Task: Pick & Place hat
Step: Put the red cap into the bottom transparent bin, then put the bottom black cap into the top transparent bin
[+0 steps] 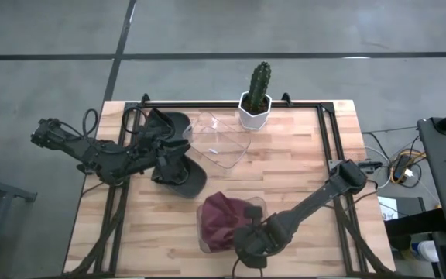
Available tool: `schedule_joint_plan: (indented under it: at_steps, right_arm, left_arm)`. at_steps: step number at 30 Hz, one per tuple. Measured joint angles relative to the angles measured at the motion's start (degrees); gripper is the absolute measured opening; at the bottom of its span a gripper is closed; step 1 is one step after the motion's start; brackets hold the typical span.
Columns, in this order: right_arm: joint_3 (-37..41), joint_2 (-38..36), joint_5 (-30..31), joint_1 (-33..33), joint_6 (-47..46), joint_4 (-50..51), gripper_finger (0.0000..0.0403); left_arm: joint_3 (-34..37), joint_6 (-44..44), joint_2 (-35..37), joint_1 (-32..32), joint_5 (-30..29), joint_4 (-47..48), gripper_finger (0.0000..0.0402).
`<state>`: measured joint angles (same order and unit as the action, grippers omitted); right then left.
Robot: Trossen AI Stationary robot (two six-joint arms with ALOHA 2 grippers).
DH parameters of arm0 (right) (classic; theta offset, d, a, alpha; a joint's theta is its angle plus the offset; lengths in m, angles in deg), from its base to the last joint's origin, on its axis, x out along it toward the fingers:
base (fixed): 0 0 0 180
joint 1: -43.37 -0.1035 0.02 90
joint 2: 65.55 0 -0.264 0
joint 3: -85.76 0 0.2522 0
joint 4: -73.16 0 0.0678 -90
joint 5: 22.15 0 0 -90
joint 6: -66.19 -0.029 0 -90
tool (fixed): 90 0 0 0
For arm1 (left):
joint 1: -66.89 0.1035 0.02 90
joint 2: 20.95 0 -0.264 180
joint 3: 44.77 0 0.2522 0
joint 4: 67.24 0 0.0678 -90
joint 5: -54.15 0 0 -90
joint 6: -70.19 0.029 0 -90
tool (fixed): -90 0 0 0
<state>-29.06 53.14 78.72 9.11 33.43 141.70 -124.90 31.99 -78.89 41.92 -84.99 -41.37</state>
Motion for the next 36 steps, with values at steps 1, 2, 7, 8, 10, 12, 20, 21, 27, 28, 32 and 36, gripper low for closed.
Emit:
schedule_joint_plan:
  at_steps: [1,2,7,8,10,12,20,21,27,28,32,36]
  right_arm:
    - [0.0,0.0,-0.1,0.0,-0.1,-0.4,0.0042]
    - [0.0,0.0,-0.4,0.0,-0.1,-0.8,0.0049]
    - [0.0,-1.0,-1.1,0.0,-0.1,-2.5,0.0097]
    - [0.0,-1.4,-1.0,0.0,-0.1,-2.9,0.0109]
    - [0.0,-2.4,-1.4,0.0,-0.4,-2.9,0.0133]
    - [0.0,-3.2,-3.1,0.0,-0.9,-2.8,0.0158]
    - [0.0,-9.7,-9.5,0.0,-4.6,-2.4,0.0212]
    - [0.0,-10.6,-9.0,0.0,-5.5,-2.2,0.0213]
    - [0.0,-16.0,-3.0,0.4,-6.9,-1.1,0.0215]
    - [0.0,-16.8,-1.3,0.4,-6.9,-1.0,0.0215]
    - [0.0,-19.3,5.7,1.0,-6.7,-0.8,0.0215]
    - [0.0,-21.7,10.7,2.2,-7.2,-0.7,0.0215]
  left_arm:
    - [0.0,0.0,0.0,0.0,0.0,0.1,0.0110]
    - [0.0,0.0,0.0,0.0,0.0,0.4,0.0110]
    - [0.0,0.0,0.0,0.1,0.0,0.6,0.0110]
    - [0.0,0.0,0.0,0.1,0.0,0.8,0.0110]
    - [0.1,0.0,0.0,0.1,0.0,1.0,0.0110]
    - [0.1,0.0,0.0,0.1,0.0,1.0,0.0110]
    - [0.1,-11.4,0.0,0.1,0.2,5.4,0.0110]
    - [0.1,-14.7,0.0,0.1,0.2,7.5,0.0110]
    - [0.1,-39.5,-0.7,0.1,5.1,27.1,0.0110]
    - [0.1,-45.7,-1.1,-0.1,6.3,30.2,0.0110]
    - [0.2,-59.3,-3.9,-1.1,7.9,35.5,0.0110]
    - [0.2,-64.7,-7.2,-1.4,8.2,35.8,0.0110]
